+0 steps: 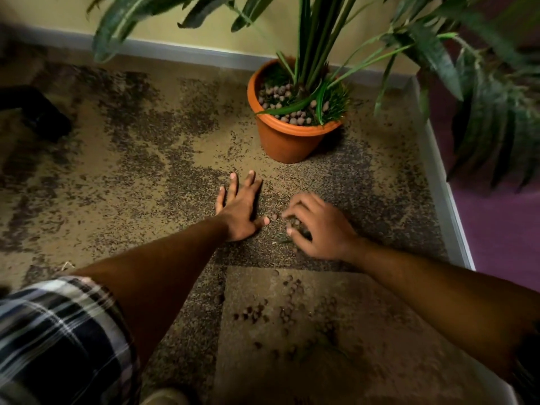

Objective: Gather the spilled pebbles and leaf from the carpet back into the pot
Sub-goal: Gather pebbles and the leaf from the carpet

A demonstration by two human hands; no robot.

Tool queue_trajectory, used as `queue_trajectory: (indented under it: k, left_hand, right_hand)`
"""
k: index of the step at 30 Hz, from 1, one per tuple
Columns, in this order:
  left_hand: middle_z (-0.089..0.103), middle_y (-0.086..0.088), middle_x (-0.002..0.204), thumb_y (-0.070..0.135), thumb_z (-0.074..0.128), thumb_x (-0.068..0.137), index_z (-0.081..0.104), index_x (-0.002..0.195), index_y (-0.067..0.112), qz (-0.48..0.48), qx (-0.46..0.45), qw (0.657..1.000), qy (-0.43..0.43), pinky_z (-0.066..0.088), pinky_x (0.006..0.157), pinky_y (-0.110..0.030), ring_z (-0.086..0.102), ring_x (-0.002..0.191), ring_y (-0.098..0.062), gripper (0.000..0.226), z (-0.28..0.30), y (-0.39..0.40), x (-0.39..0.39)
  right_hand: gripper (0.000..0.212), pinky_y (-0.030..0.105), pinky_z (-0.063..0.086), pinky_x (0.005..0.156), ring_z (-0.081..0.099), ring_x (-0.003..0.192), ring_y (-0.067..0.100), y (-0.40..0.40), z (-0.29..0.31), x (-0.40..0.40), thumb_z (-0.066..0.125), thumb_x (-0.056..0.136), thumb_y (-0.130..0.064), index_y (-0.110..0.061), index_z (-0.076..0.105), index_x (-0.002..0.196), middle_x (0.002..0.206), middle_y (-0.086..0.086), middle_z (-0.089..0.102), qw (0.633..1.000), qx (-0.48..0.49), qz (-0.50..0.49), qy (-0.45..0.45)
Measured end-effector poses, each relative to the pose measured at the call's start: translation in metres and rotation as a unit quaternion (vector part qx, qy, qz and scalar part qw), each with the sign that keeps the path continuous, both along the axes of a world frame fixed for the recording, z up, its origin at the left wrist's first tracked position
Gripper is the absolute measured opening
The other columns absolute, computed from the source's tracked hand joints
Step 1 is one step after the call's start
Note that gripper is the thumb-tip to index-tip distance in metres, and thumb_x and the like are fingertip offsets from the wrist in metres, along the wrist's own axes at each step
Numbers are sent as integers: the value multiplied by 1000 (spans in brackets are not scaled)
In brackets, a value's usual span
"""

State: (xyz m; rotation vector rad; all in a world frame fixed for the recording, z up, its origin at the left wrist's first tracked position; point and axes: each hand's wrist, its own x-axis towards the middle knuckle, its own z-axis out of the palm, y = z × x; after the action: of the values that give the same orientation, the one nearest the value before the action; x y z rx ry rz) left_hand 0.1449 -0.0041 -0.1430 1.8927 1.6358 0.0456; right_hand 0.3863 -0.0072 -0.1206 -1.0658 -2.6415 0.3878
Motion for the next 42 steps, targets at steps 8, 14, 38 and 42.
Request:
queue_trajectory:
  k: [8,14,38,42]
  left_hand:
    - [-37,6,160,52,29,104,-17,156,40,-113,2,989,97,-19,116,-59,-37,145,-25,71,0,-16,4]
    - [-22,6,165,34,35,105,-8,161,27,-186,36,982,-13,-13,123,-43,-28,150,-19,70,3,-68,10]
    - [-6,2,169,72,38,94,6,161,17,-206,79,975,-33,9,126,-45,-8,155,-12,93,7,-198,-17]
    - [-9,4,169,73,59,84,3,161,16,-154,56,978,-127,6,126,-48,-8,156,-15,111,16,-204,-4]
  right_hand:
    - [67,49,5,128,-9,158,23,-16,-31,-6,31,107,-46,-15,13,163,172,3,-2,987,-88,-48,-124]
    - [50,42,15,128,15,157,23,-78,-24,8,46,106,-28,-8,43,152,165,8,30,993,-98,53,-40]
    - [46,45,30,120,30,152,20,-120,15,14,57,102,-33,-18,53,146,163,6,33,963,-164,212,-25]
    - [80,51,36,115,26,152,22,-124,23,51,70,89,-55,-19,40,154,166,5,21,986,-155,46,-31]
